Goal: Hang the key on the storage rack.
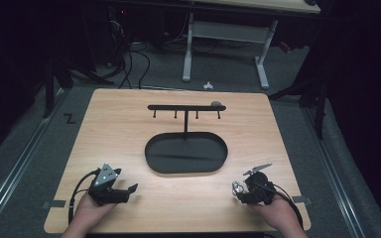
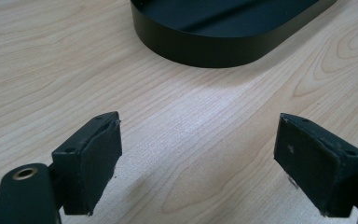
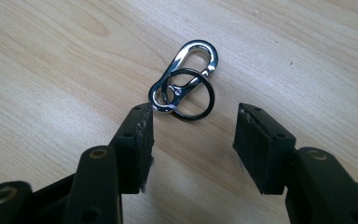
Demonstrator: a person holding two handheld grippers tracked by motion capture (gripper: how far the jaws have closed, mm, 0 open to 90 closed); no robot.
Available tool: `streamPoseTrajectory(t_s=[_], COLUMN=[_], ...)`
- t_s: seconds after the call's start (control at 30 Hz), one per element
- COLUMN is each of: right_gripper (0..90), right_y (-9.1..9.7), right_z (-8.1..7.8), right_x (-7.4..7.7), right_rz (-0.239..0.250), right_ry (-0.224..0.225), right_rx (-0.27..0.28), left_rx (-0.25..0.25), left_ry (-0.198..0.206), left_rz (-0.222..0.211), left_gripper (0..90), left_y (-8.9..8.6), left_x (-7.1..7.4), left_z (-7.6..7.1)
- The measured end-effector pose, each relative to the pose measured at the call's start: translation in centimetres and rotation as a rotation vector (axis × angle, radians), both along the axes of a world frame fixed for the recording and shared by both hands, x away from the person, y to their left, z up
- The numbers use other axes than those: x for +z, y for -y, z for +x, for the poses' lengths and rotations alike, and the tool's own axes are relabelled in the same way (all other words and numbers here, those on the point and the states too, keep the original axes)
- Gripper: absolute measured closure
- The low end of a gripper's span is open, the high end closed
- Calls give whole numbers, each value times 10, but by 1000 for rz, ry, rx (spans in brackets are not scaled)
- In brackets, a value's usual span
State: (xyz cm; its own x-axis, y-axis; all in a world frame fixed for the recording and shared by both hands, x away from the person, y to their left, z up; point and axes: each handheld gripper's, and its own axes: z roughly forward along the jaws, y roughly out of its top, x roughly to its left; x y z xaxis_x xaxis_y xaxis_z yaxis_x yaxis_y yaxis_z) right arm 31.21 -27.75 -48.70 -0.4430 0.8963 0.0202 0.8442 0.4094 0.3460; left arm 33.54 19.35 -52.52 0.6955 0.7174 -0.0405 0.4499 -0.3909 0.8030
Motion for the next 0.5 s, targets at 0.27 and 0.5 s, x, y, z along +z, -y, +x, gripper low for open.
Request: streamPoseTrajectory(t_s=[0.27, 0.5], right_gripper=[508, 538], right_y=[-5, -4], right_z=[7, 9], right_x=[10, 10], right_rz=[-76, -40], right_ry=[-18, -25], right_rx=[53, 32], left_rx=[-10, -17], left_ry=[-4, -3], left_rz=[-6, -32], left_gripper=[167, 193], left_y=[1, -2], left_x=[1, 4], left_z=[0, -1])
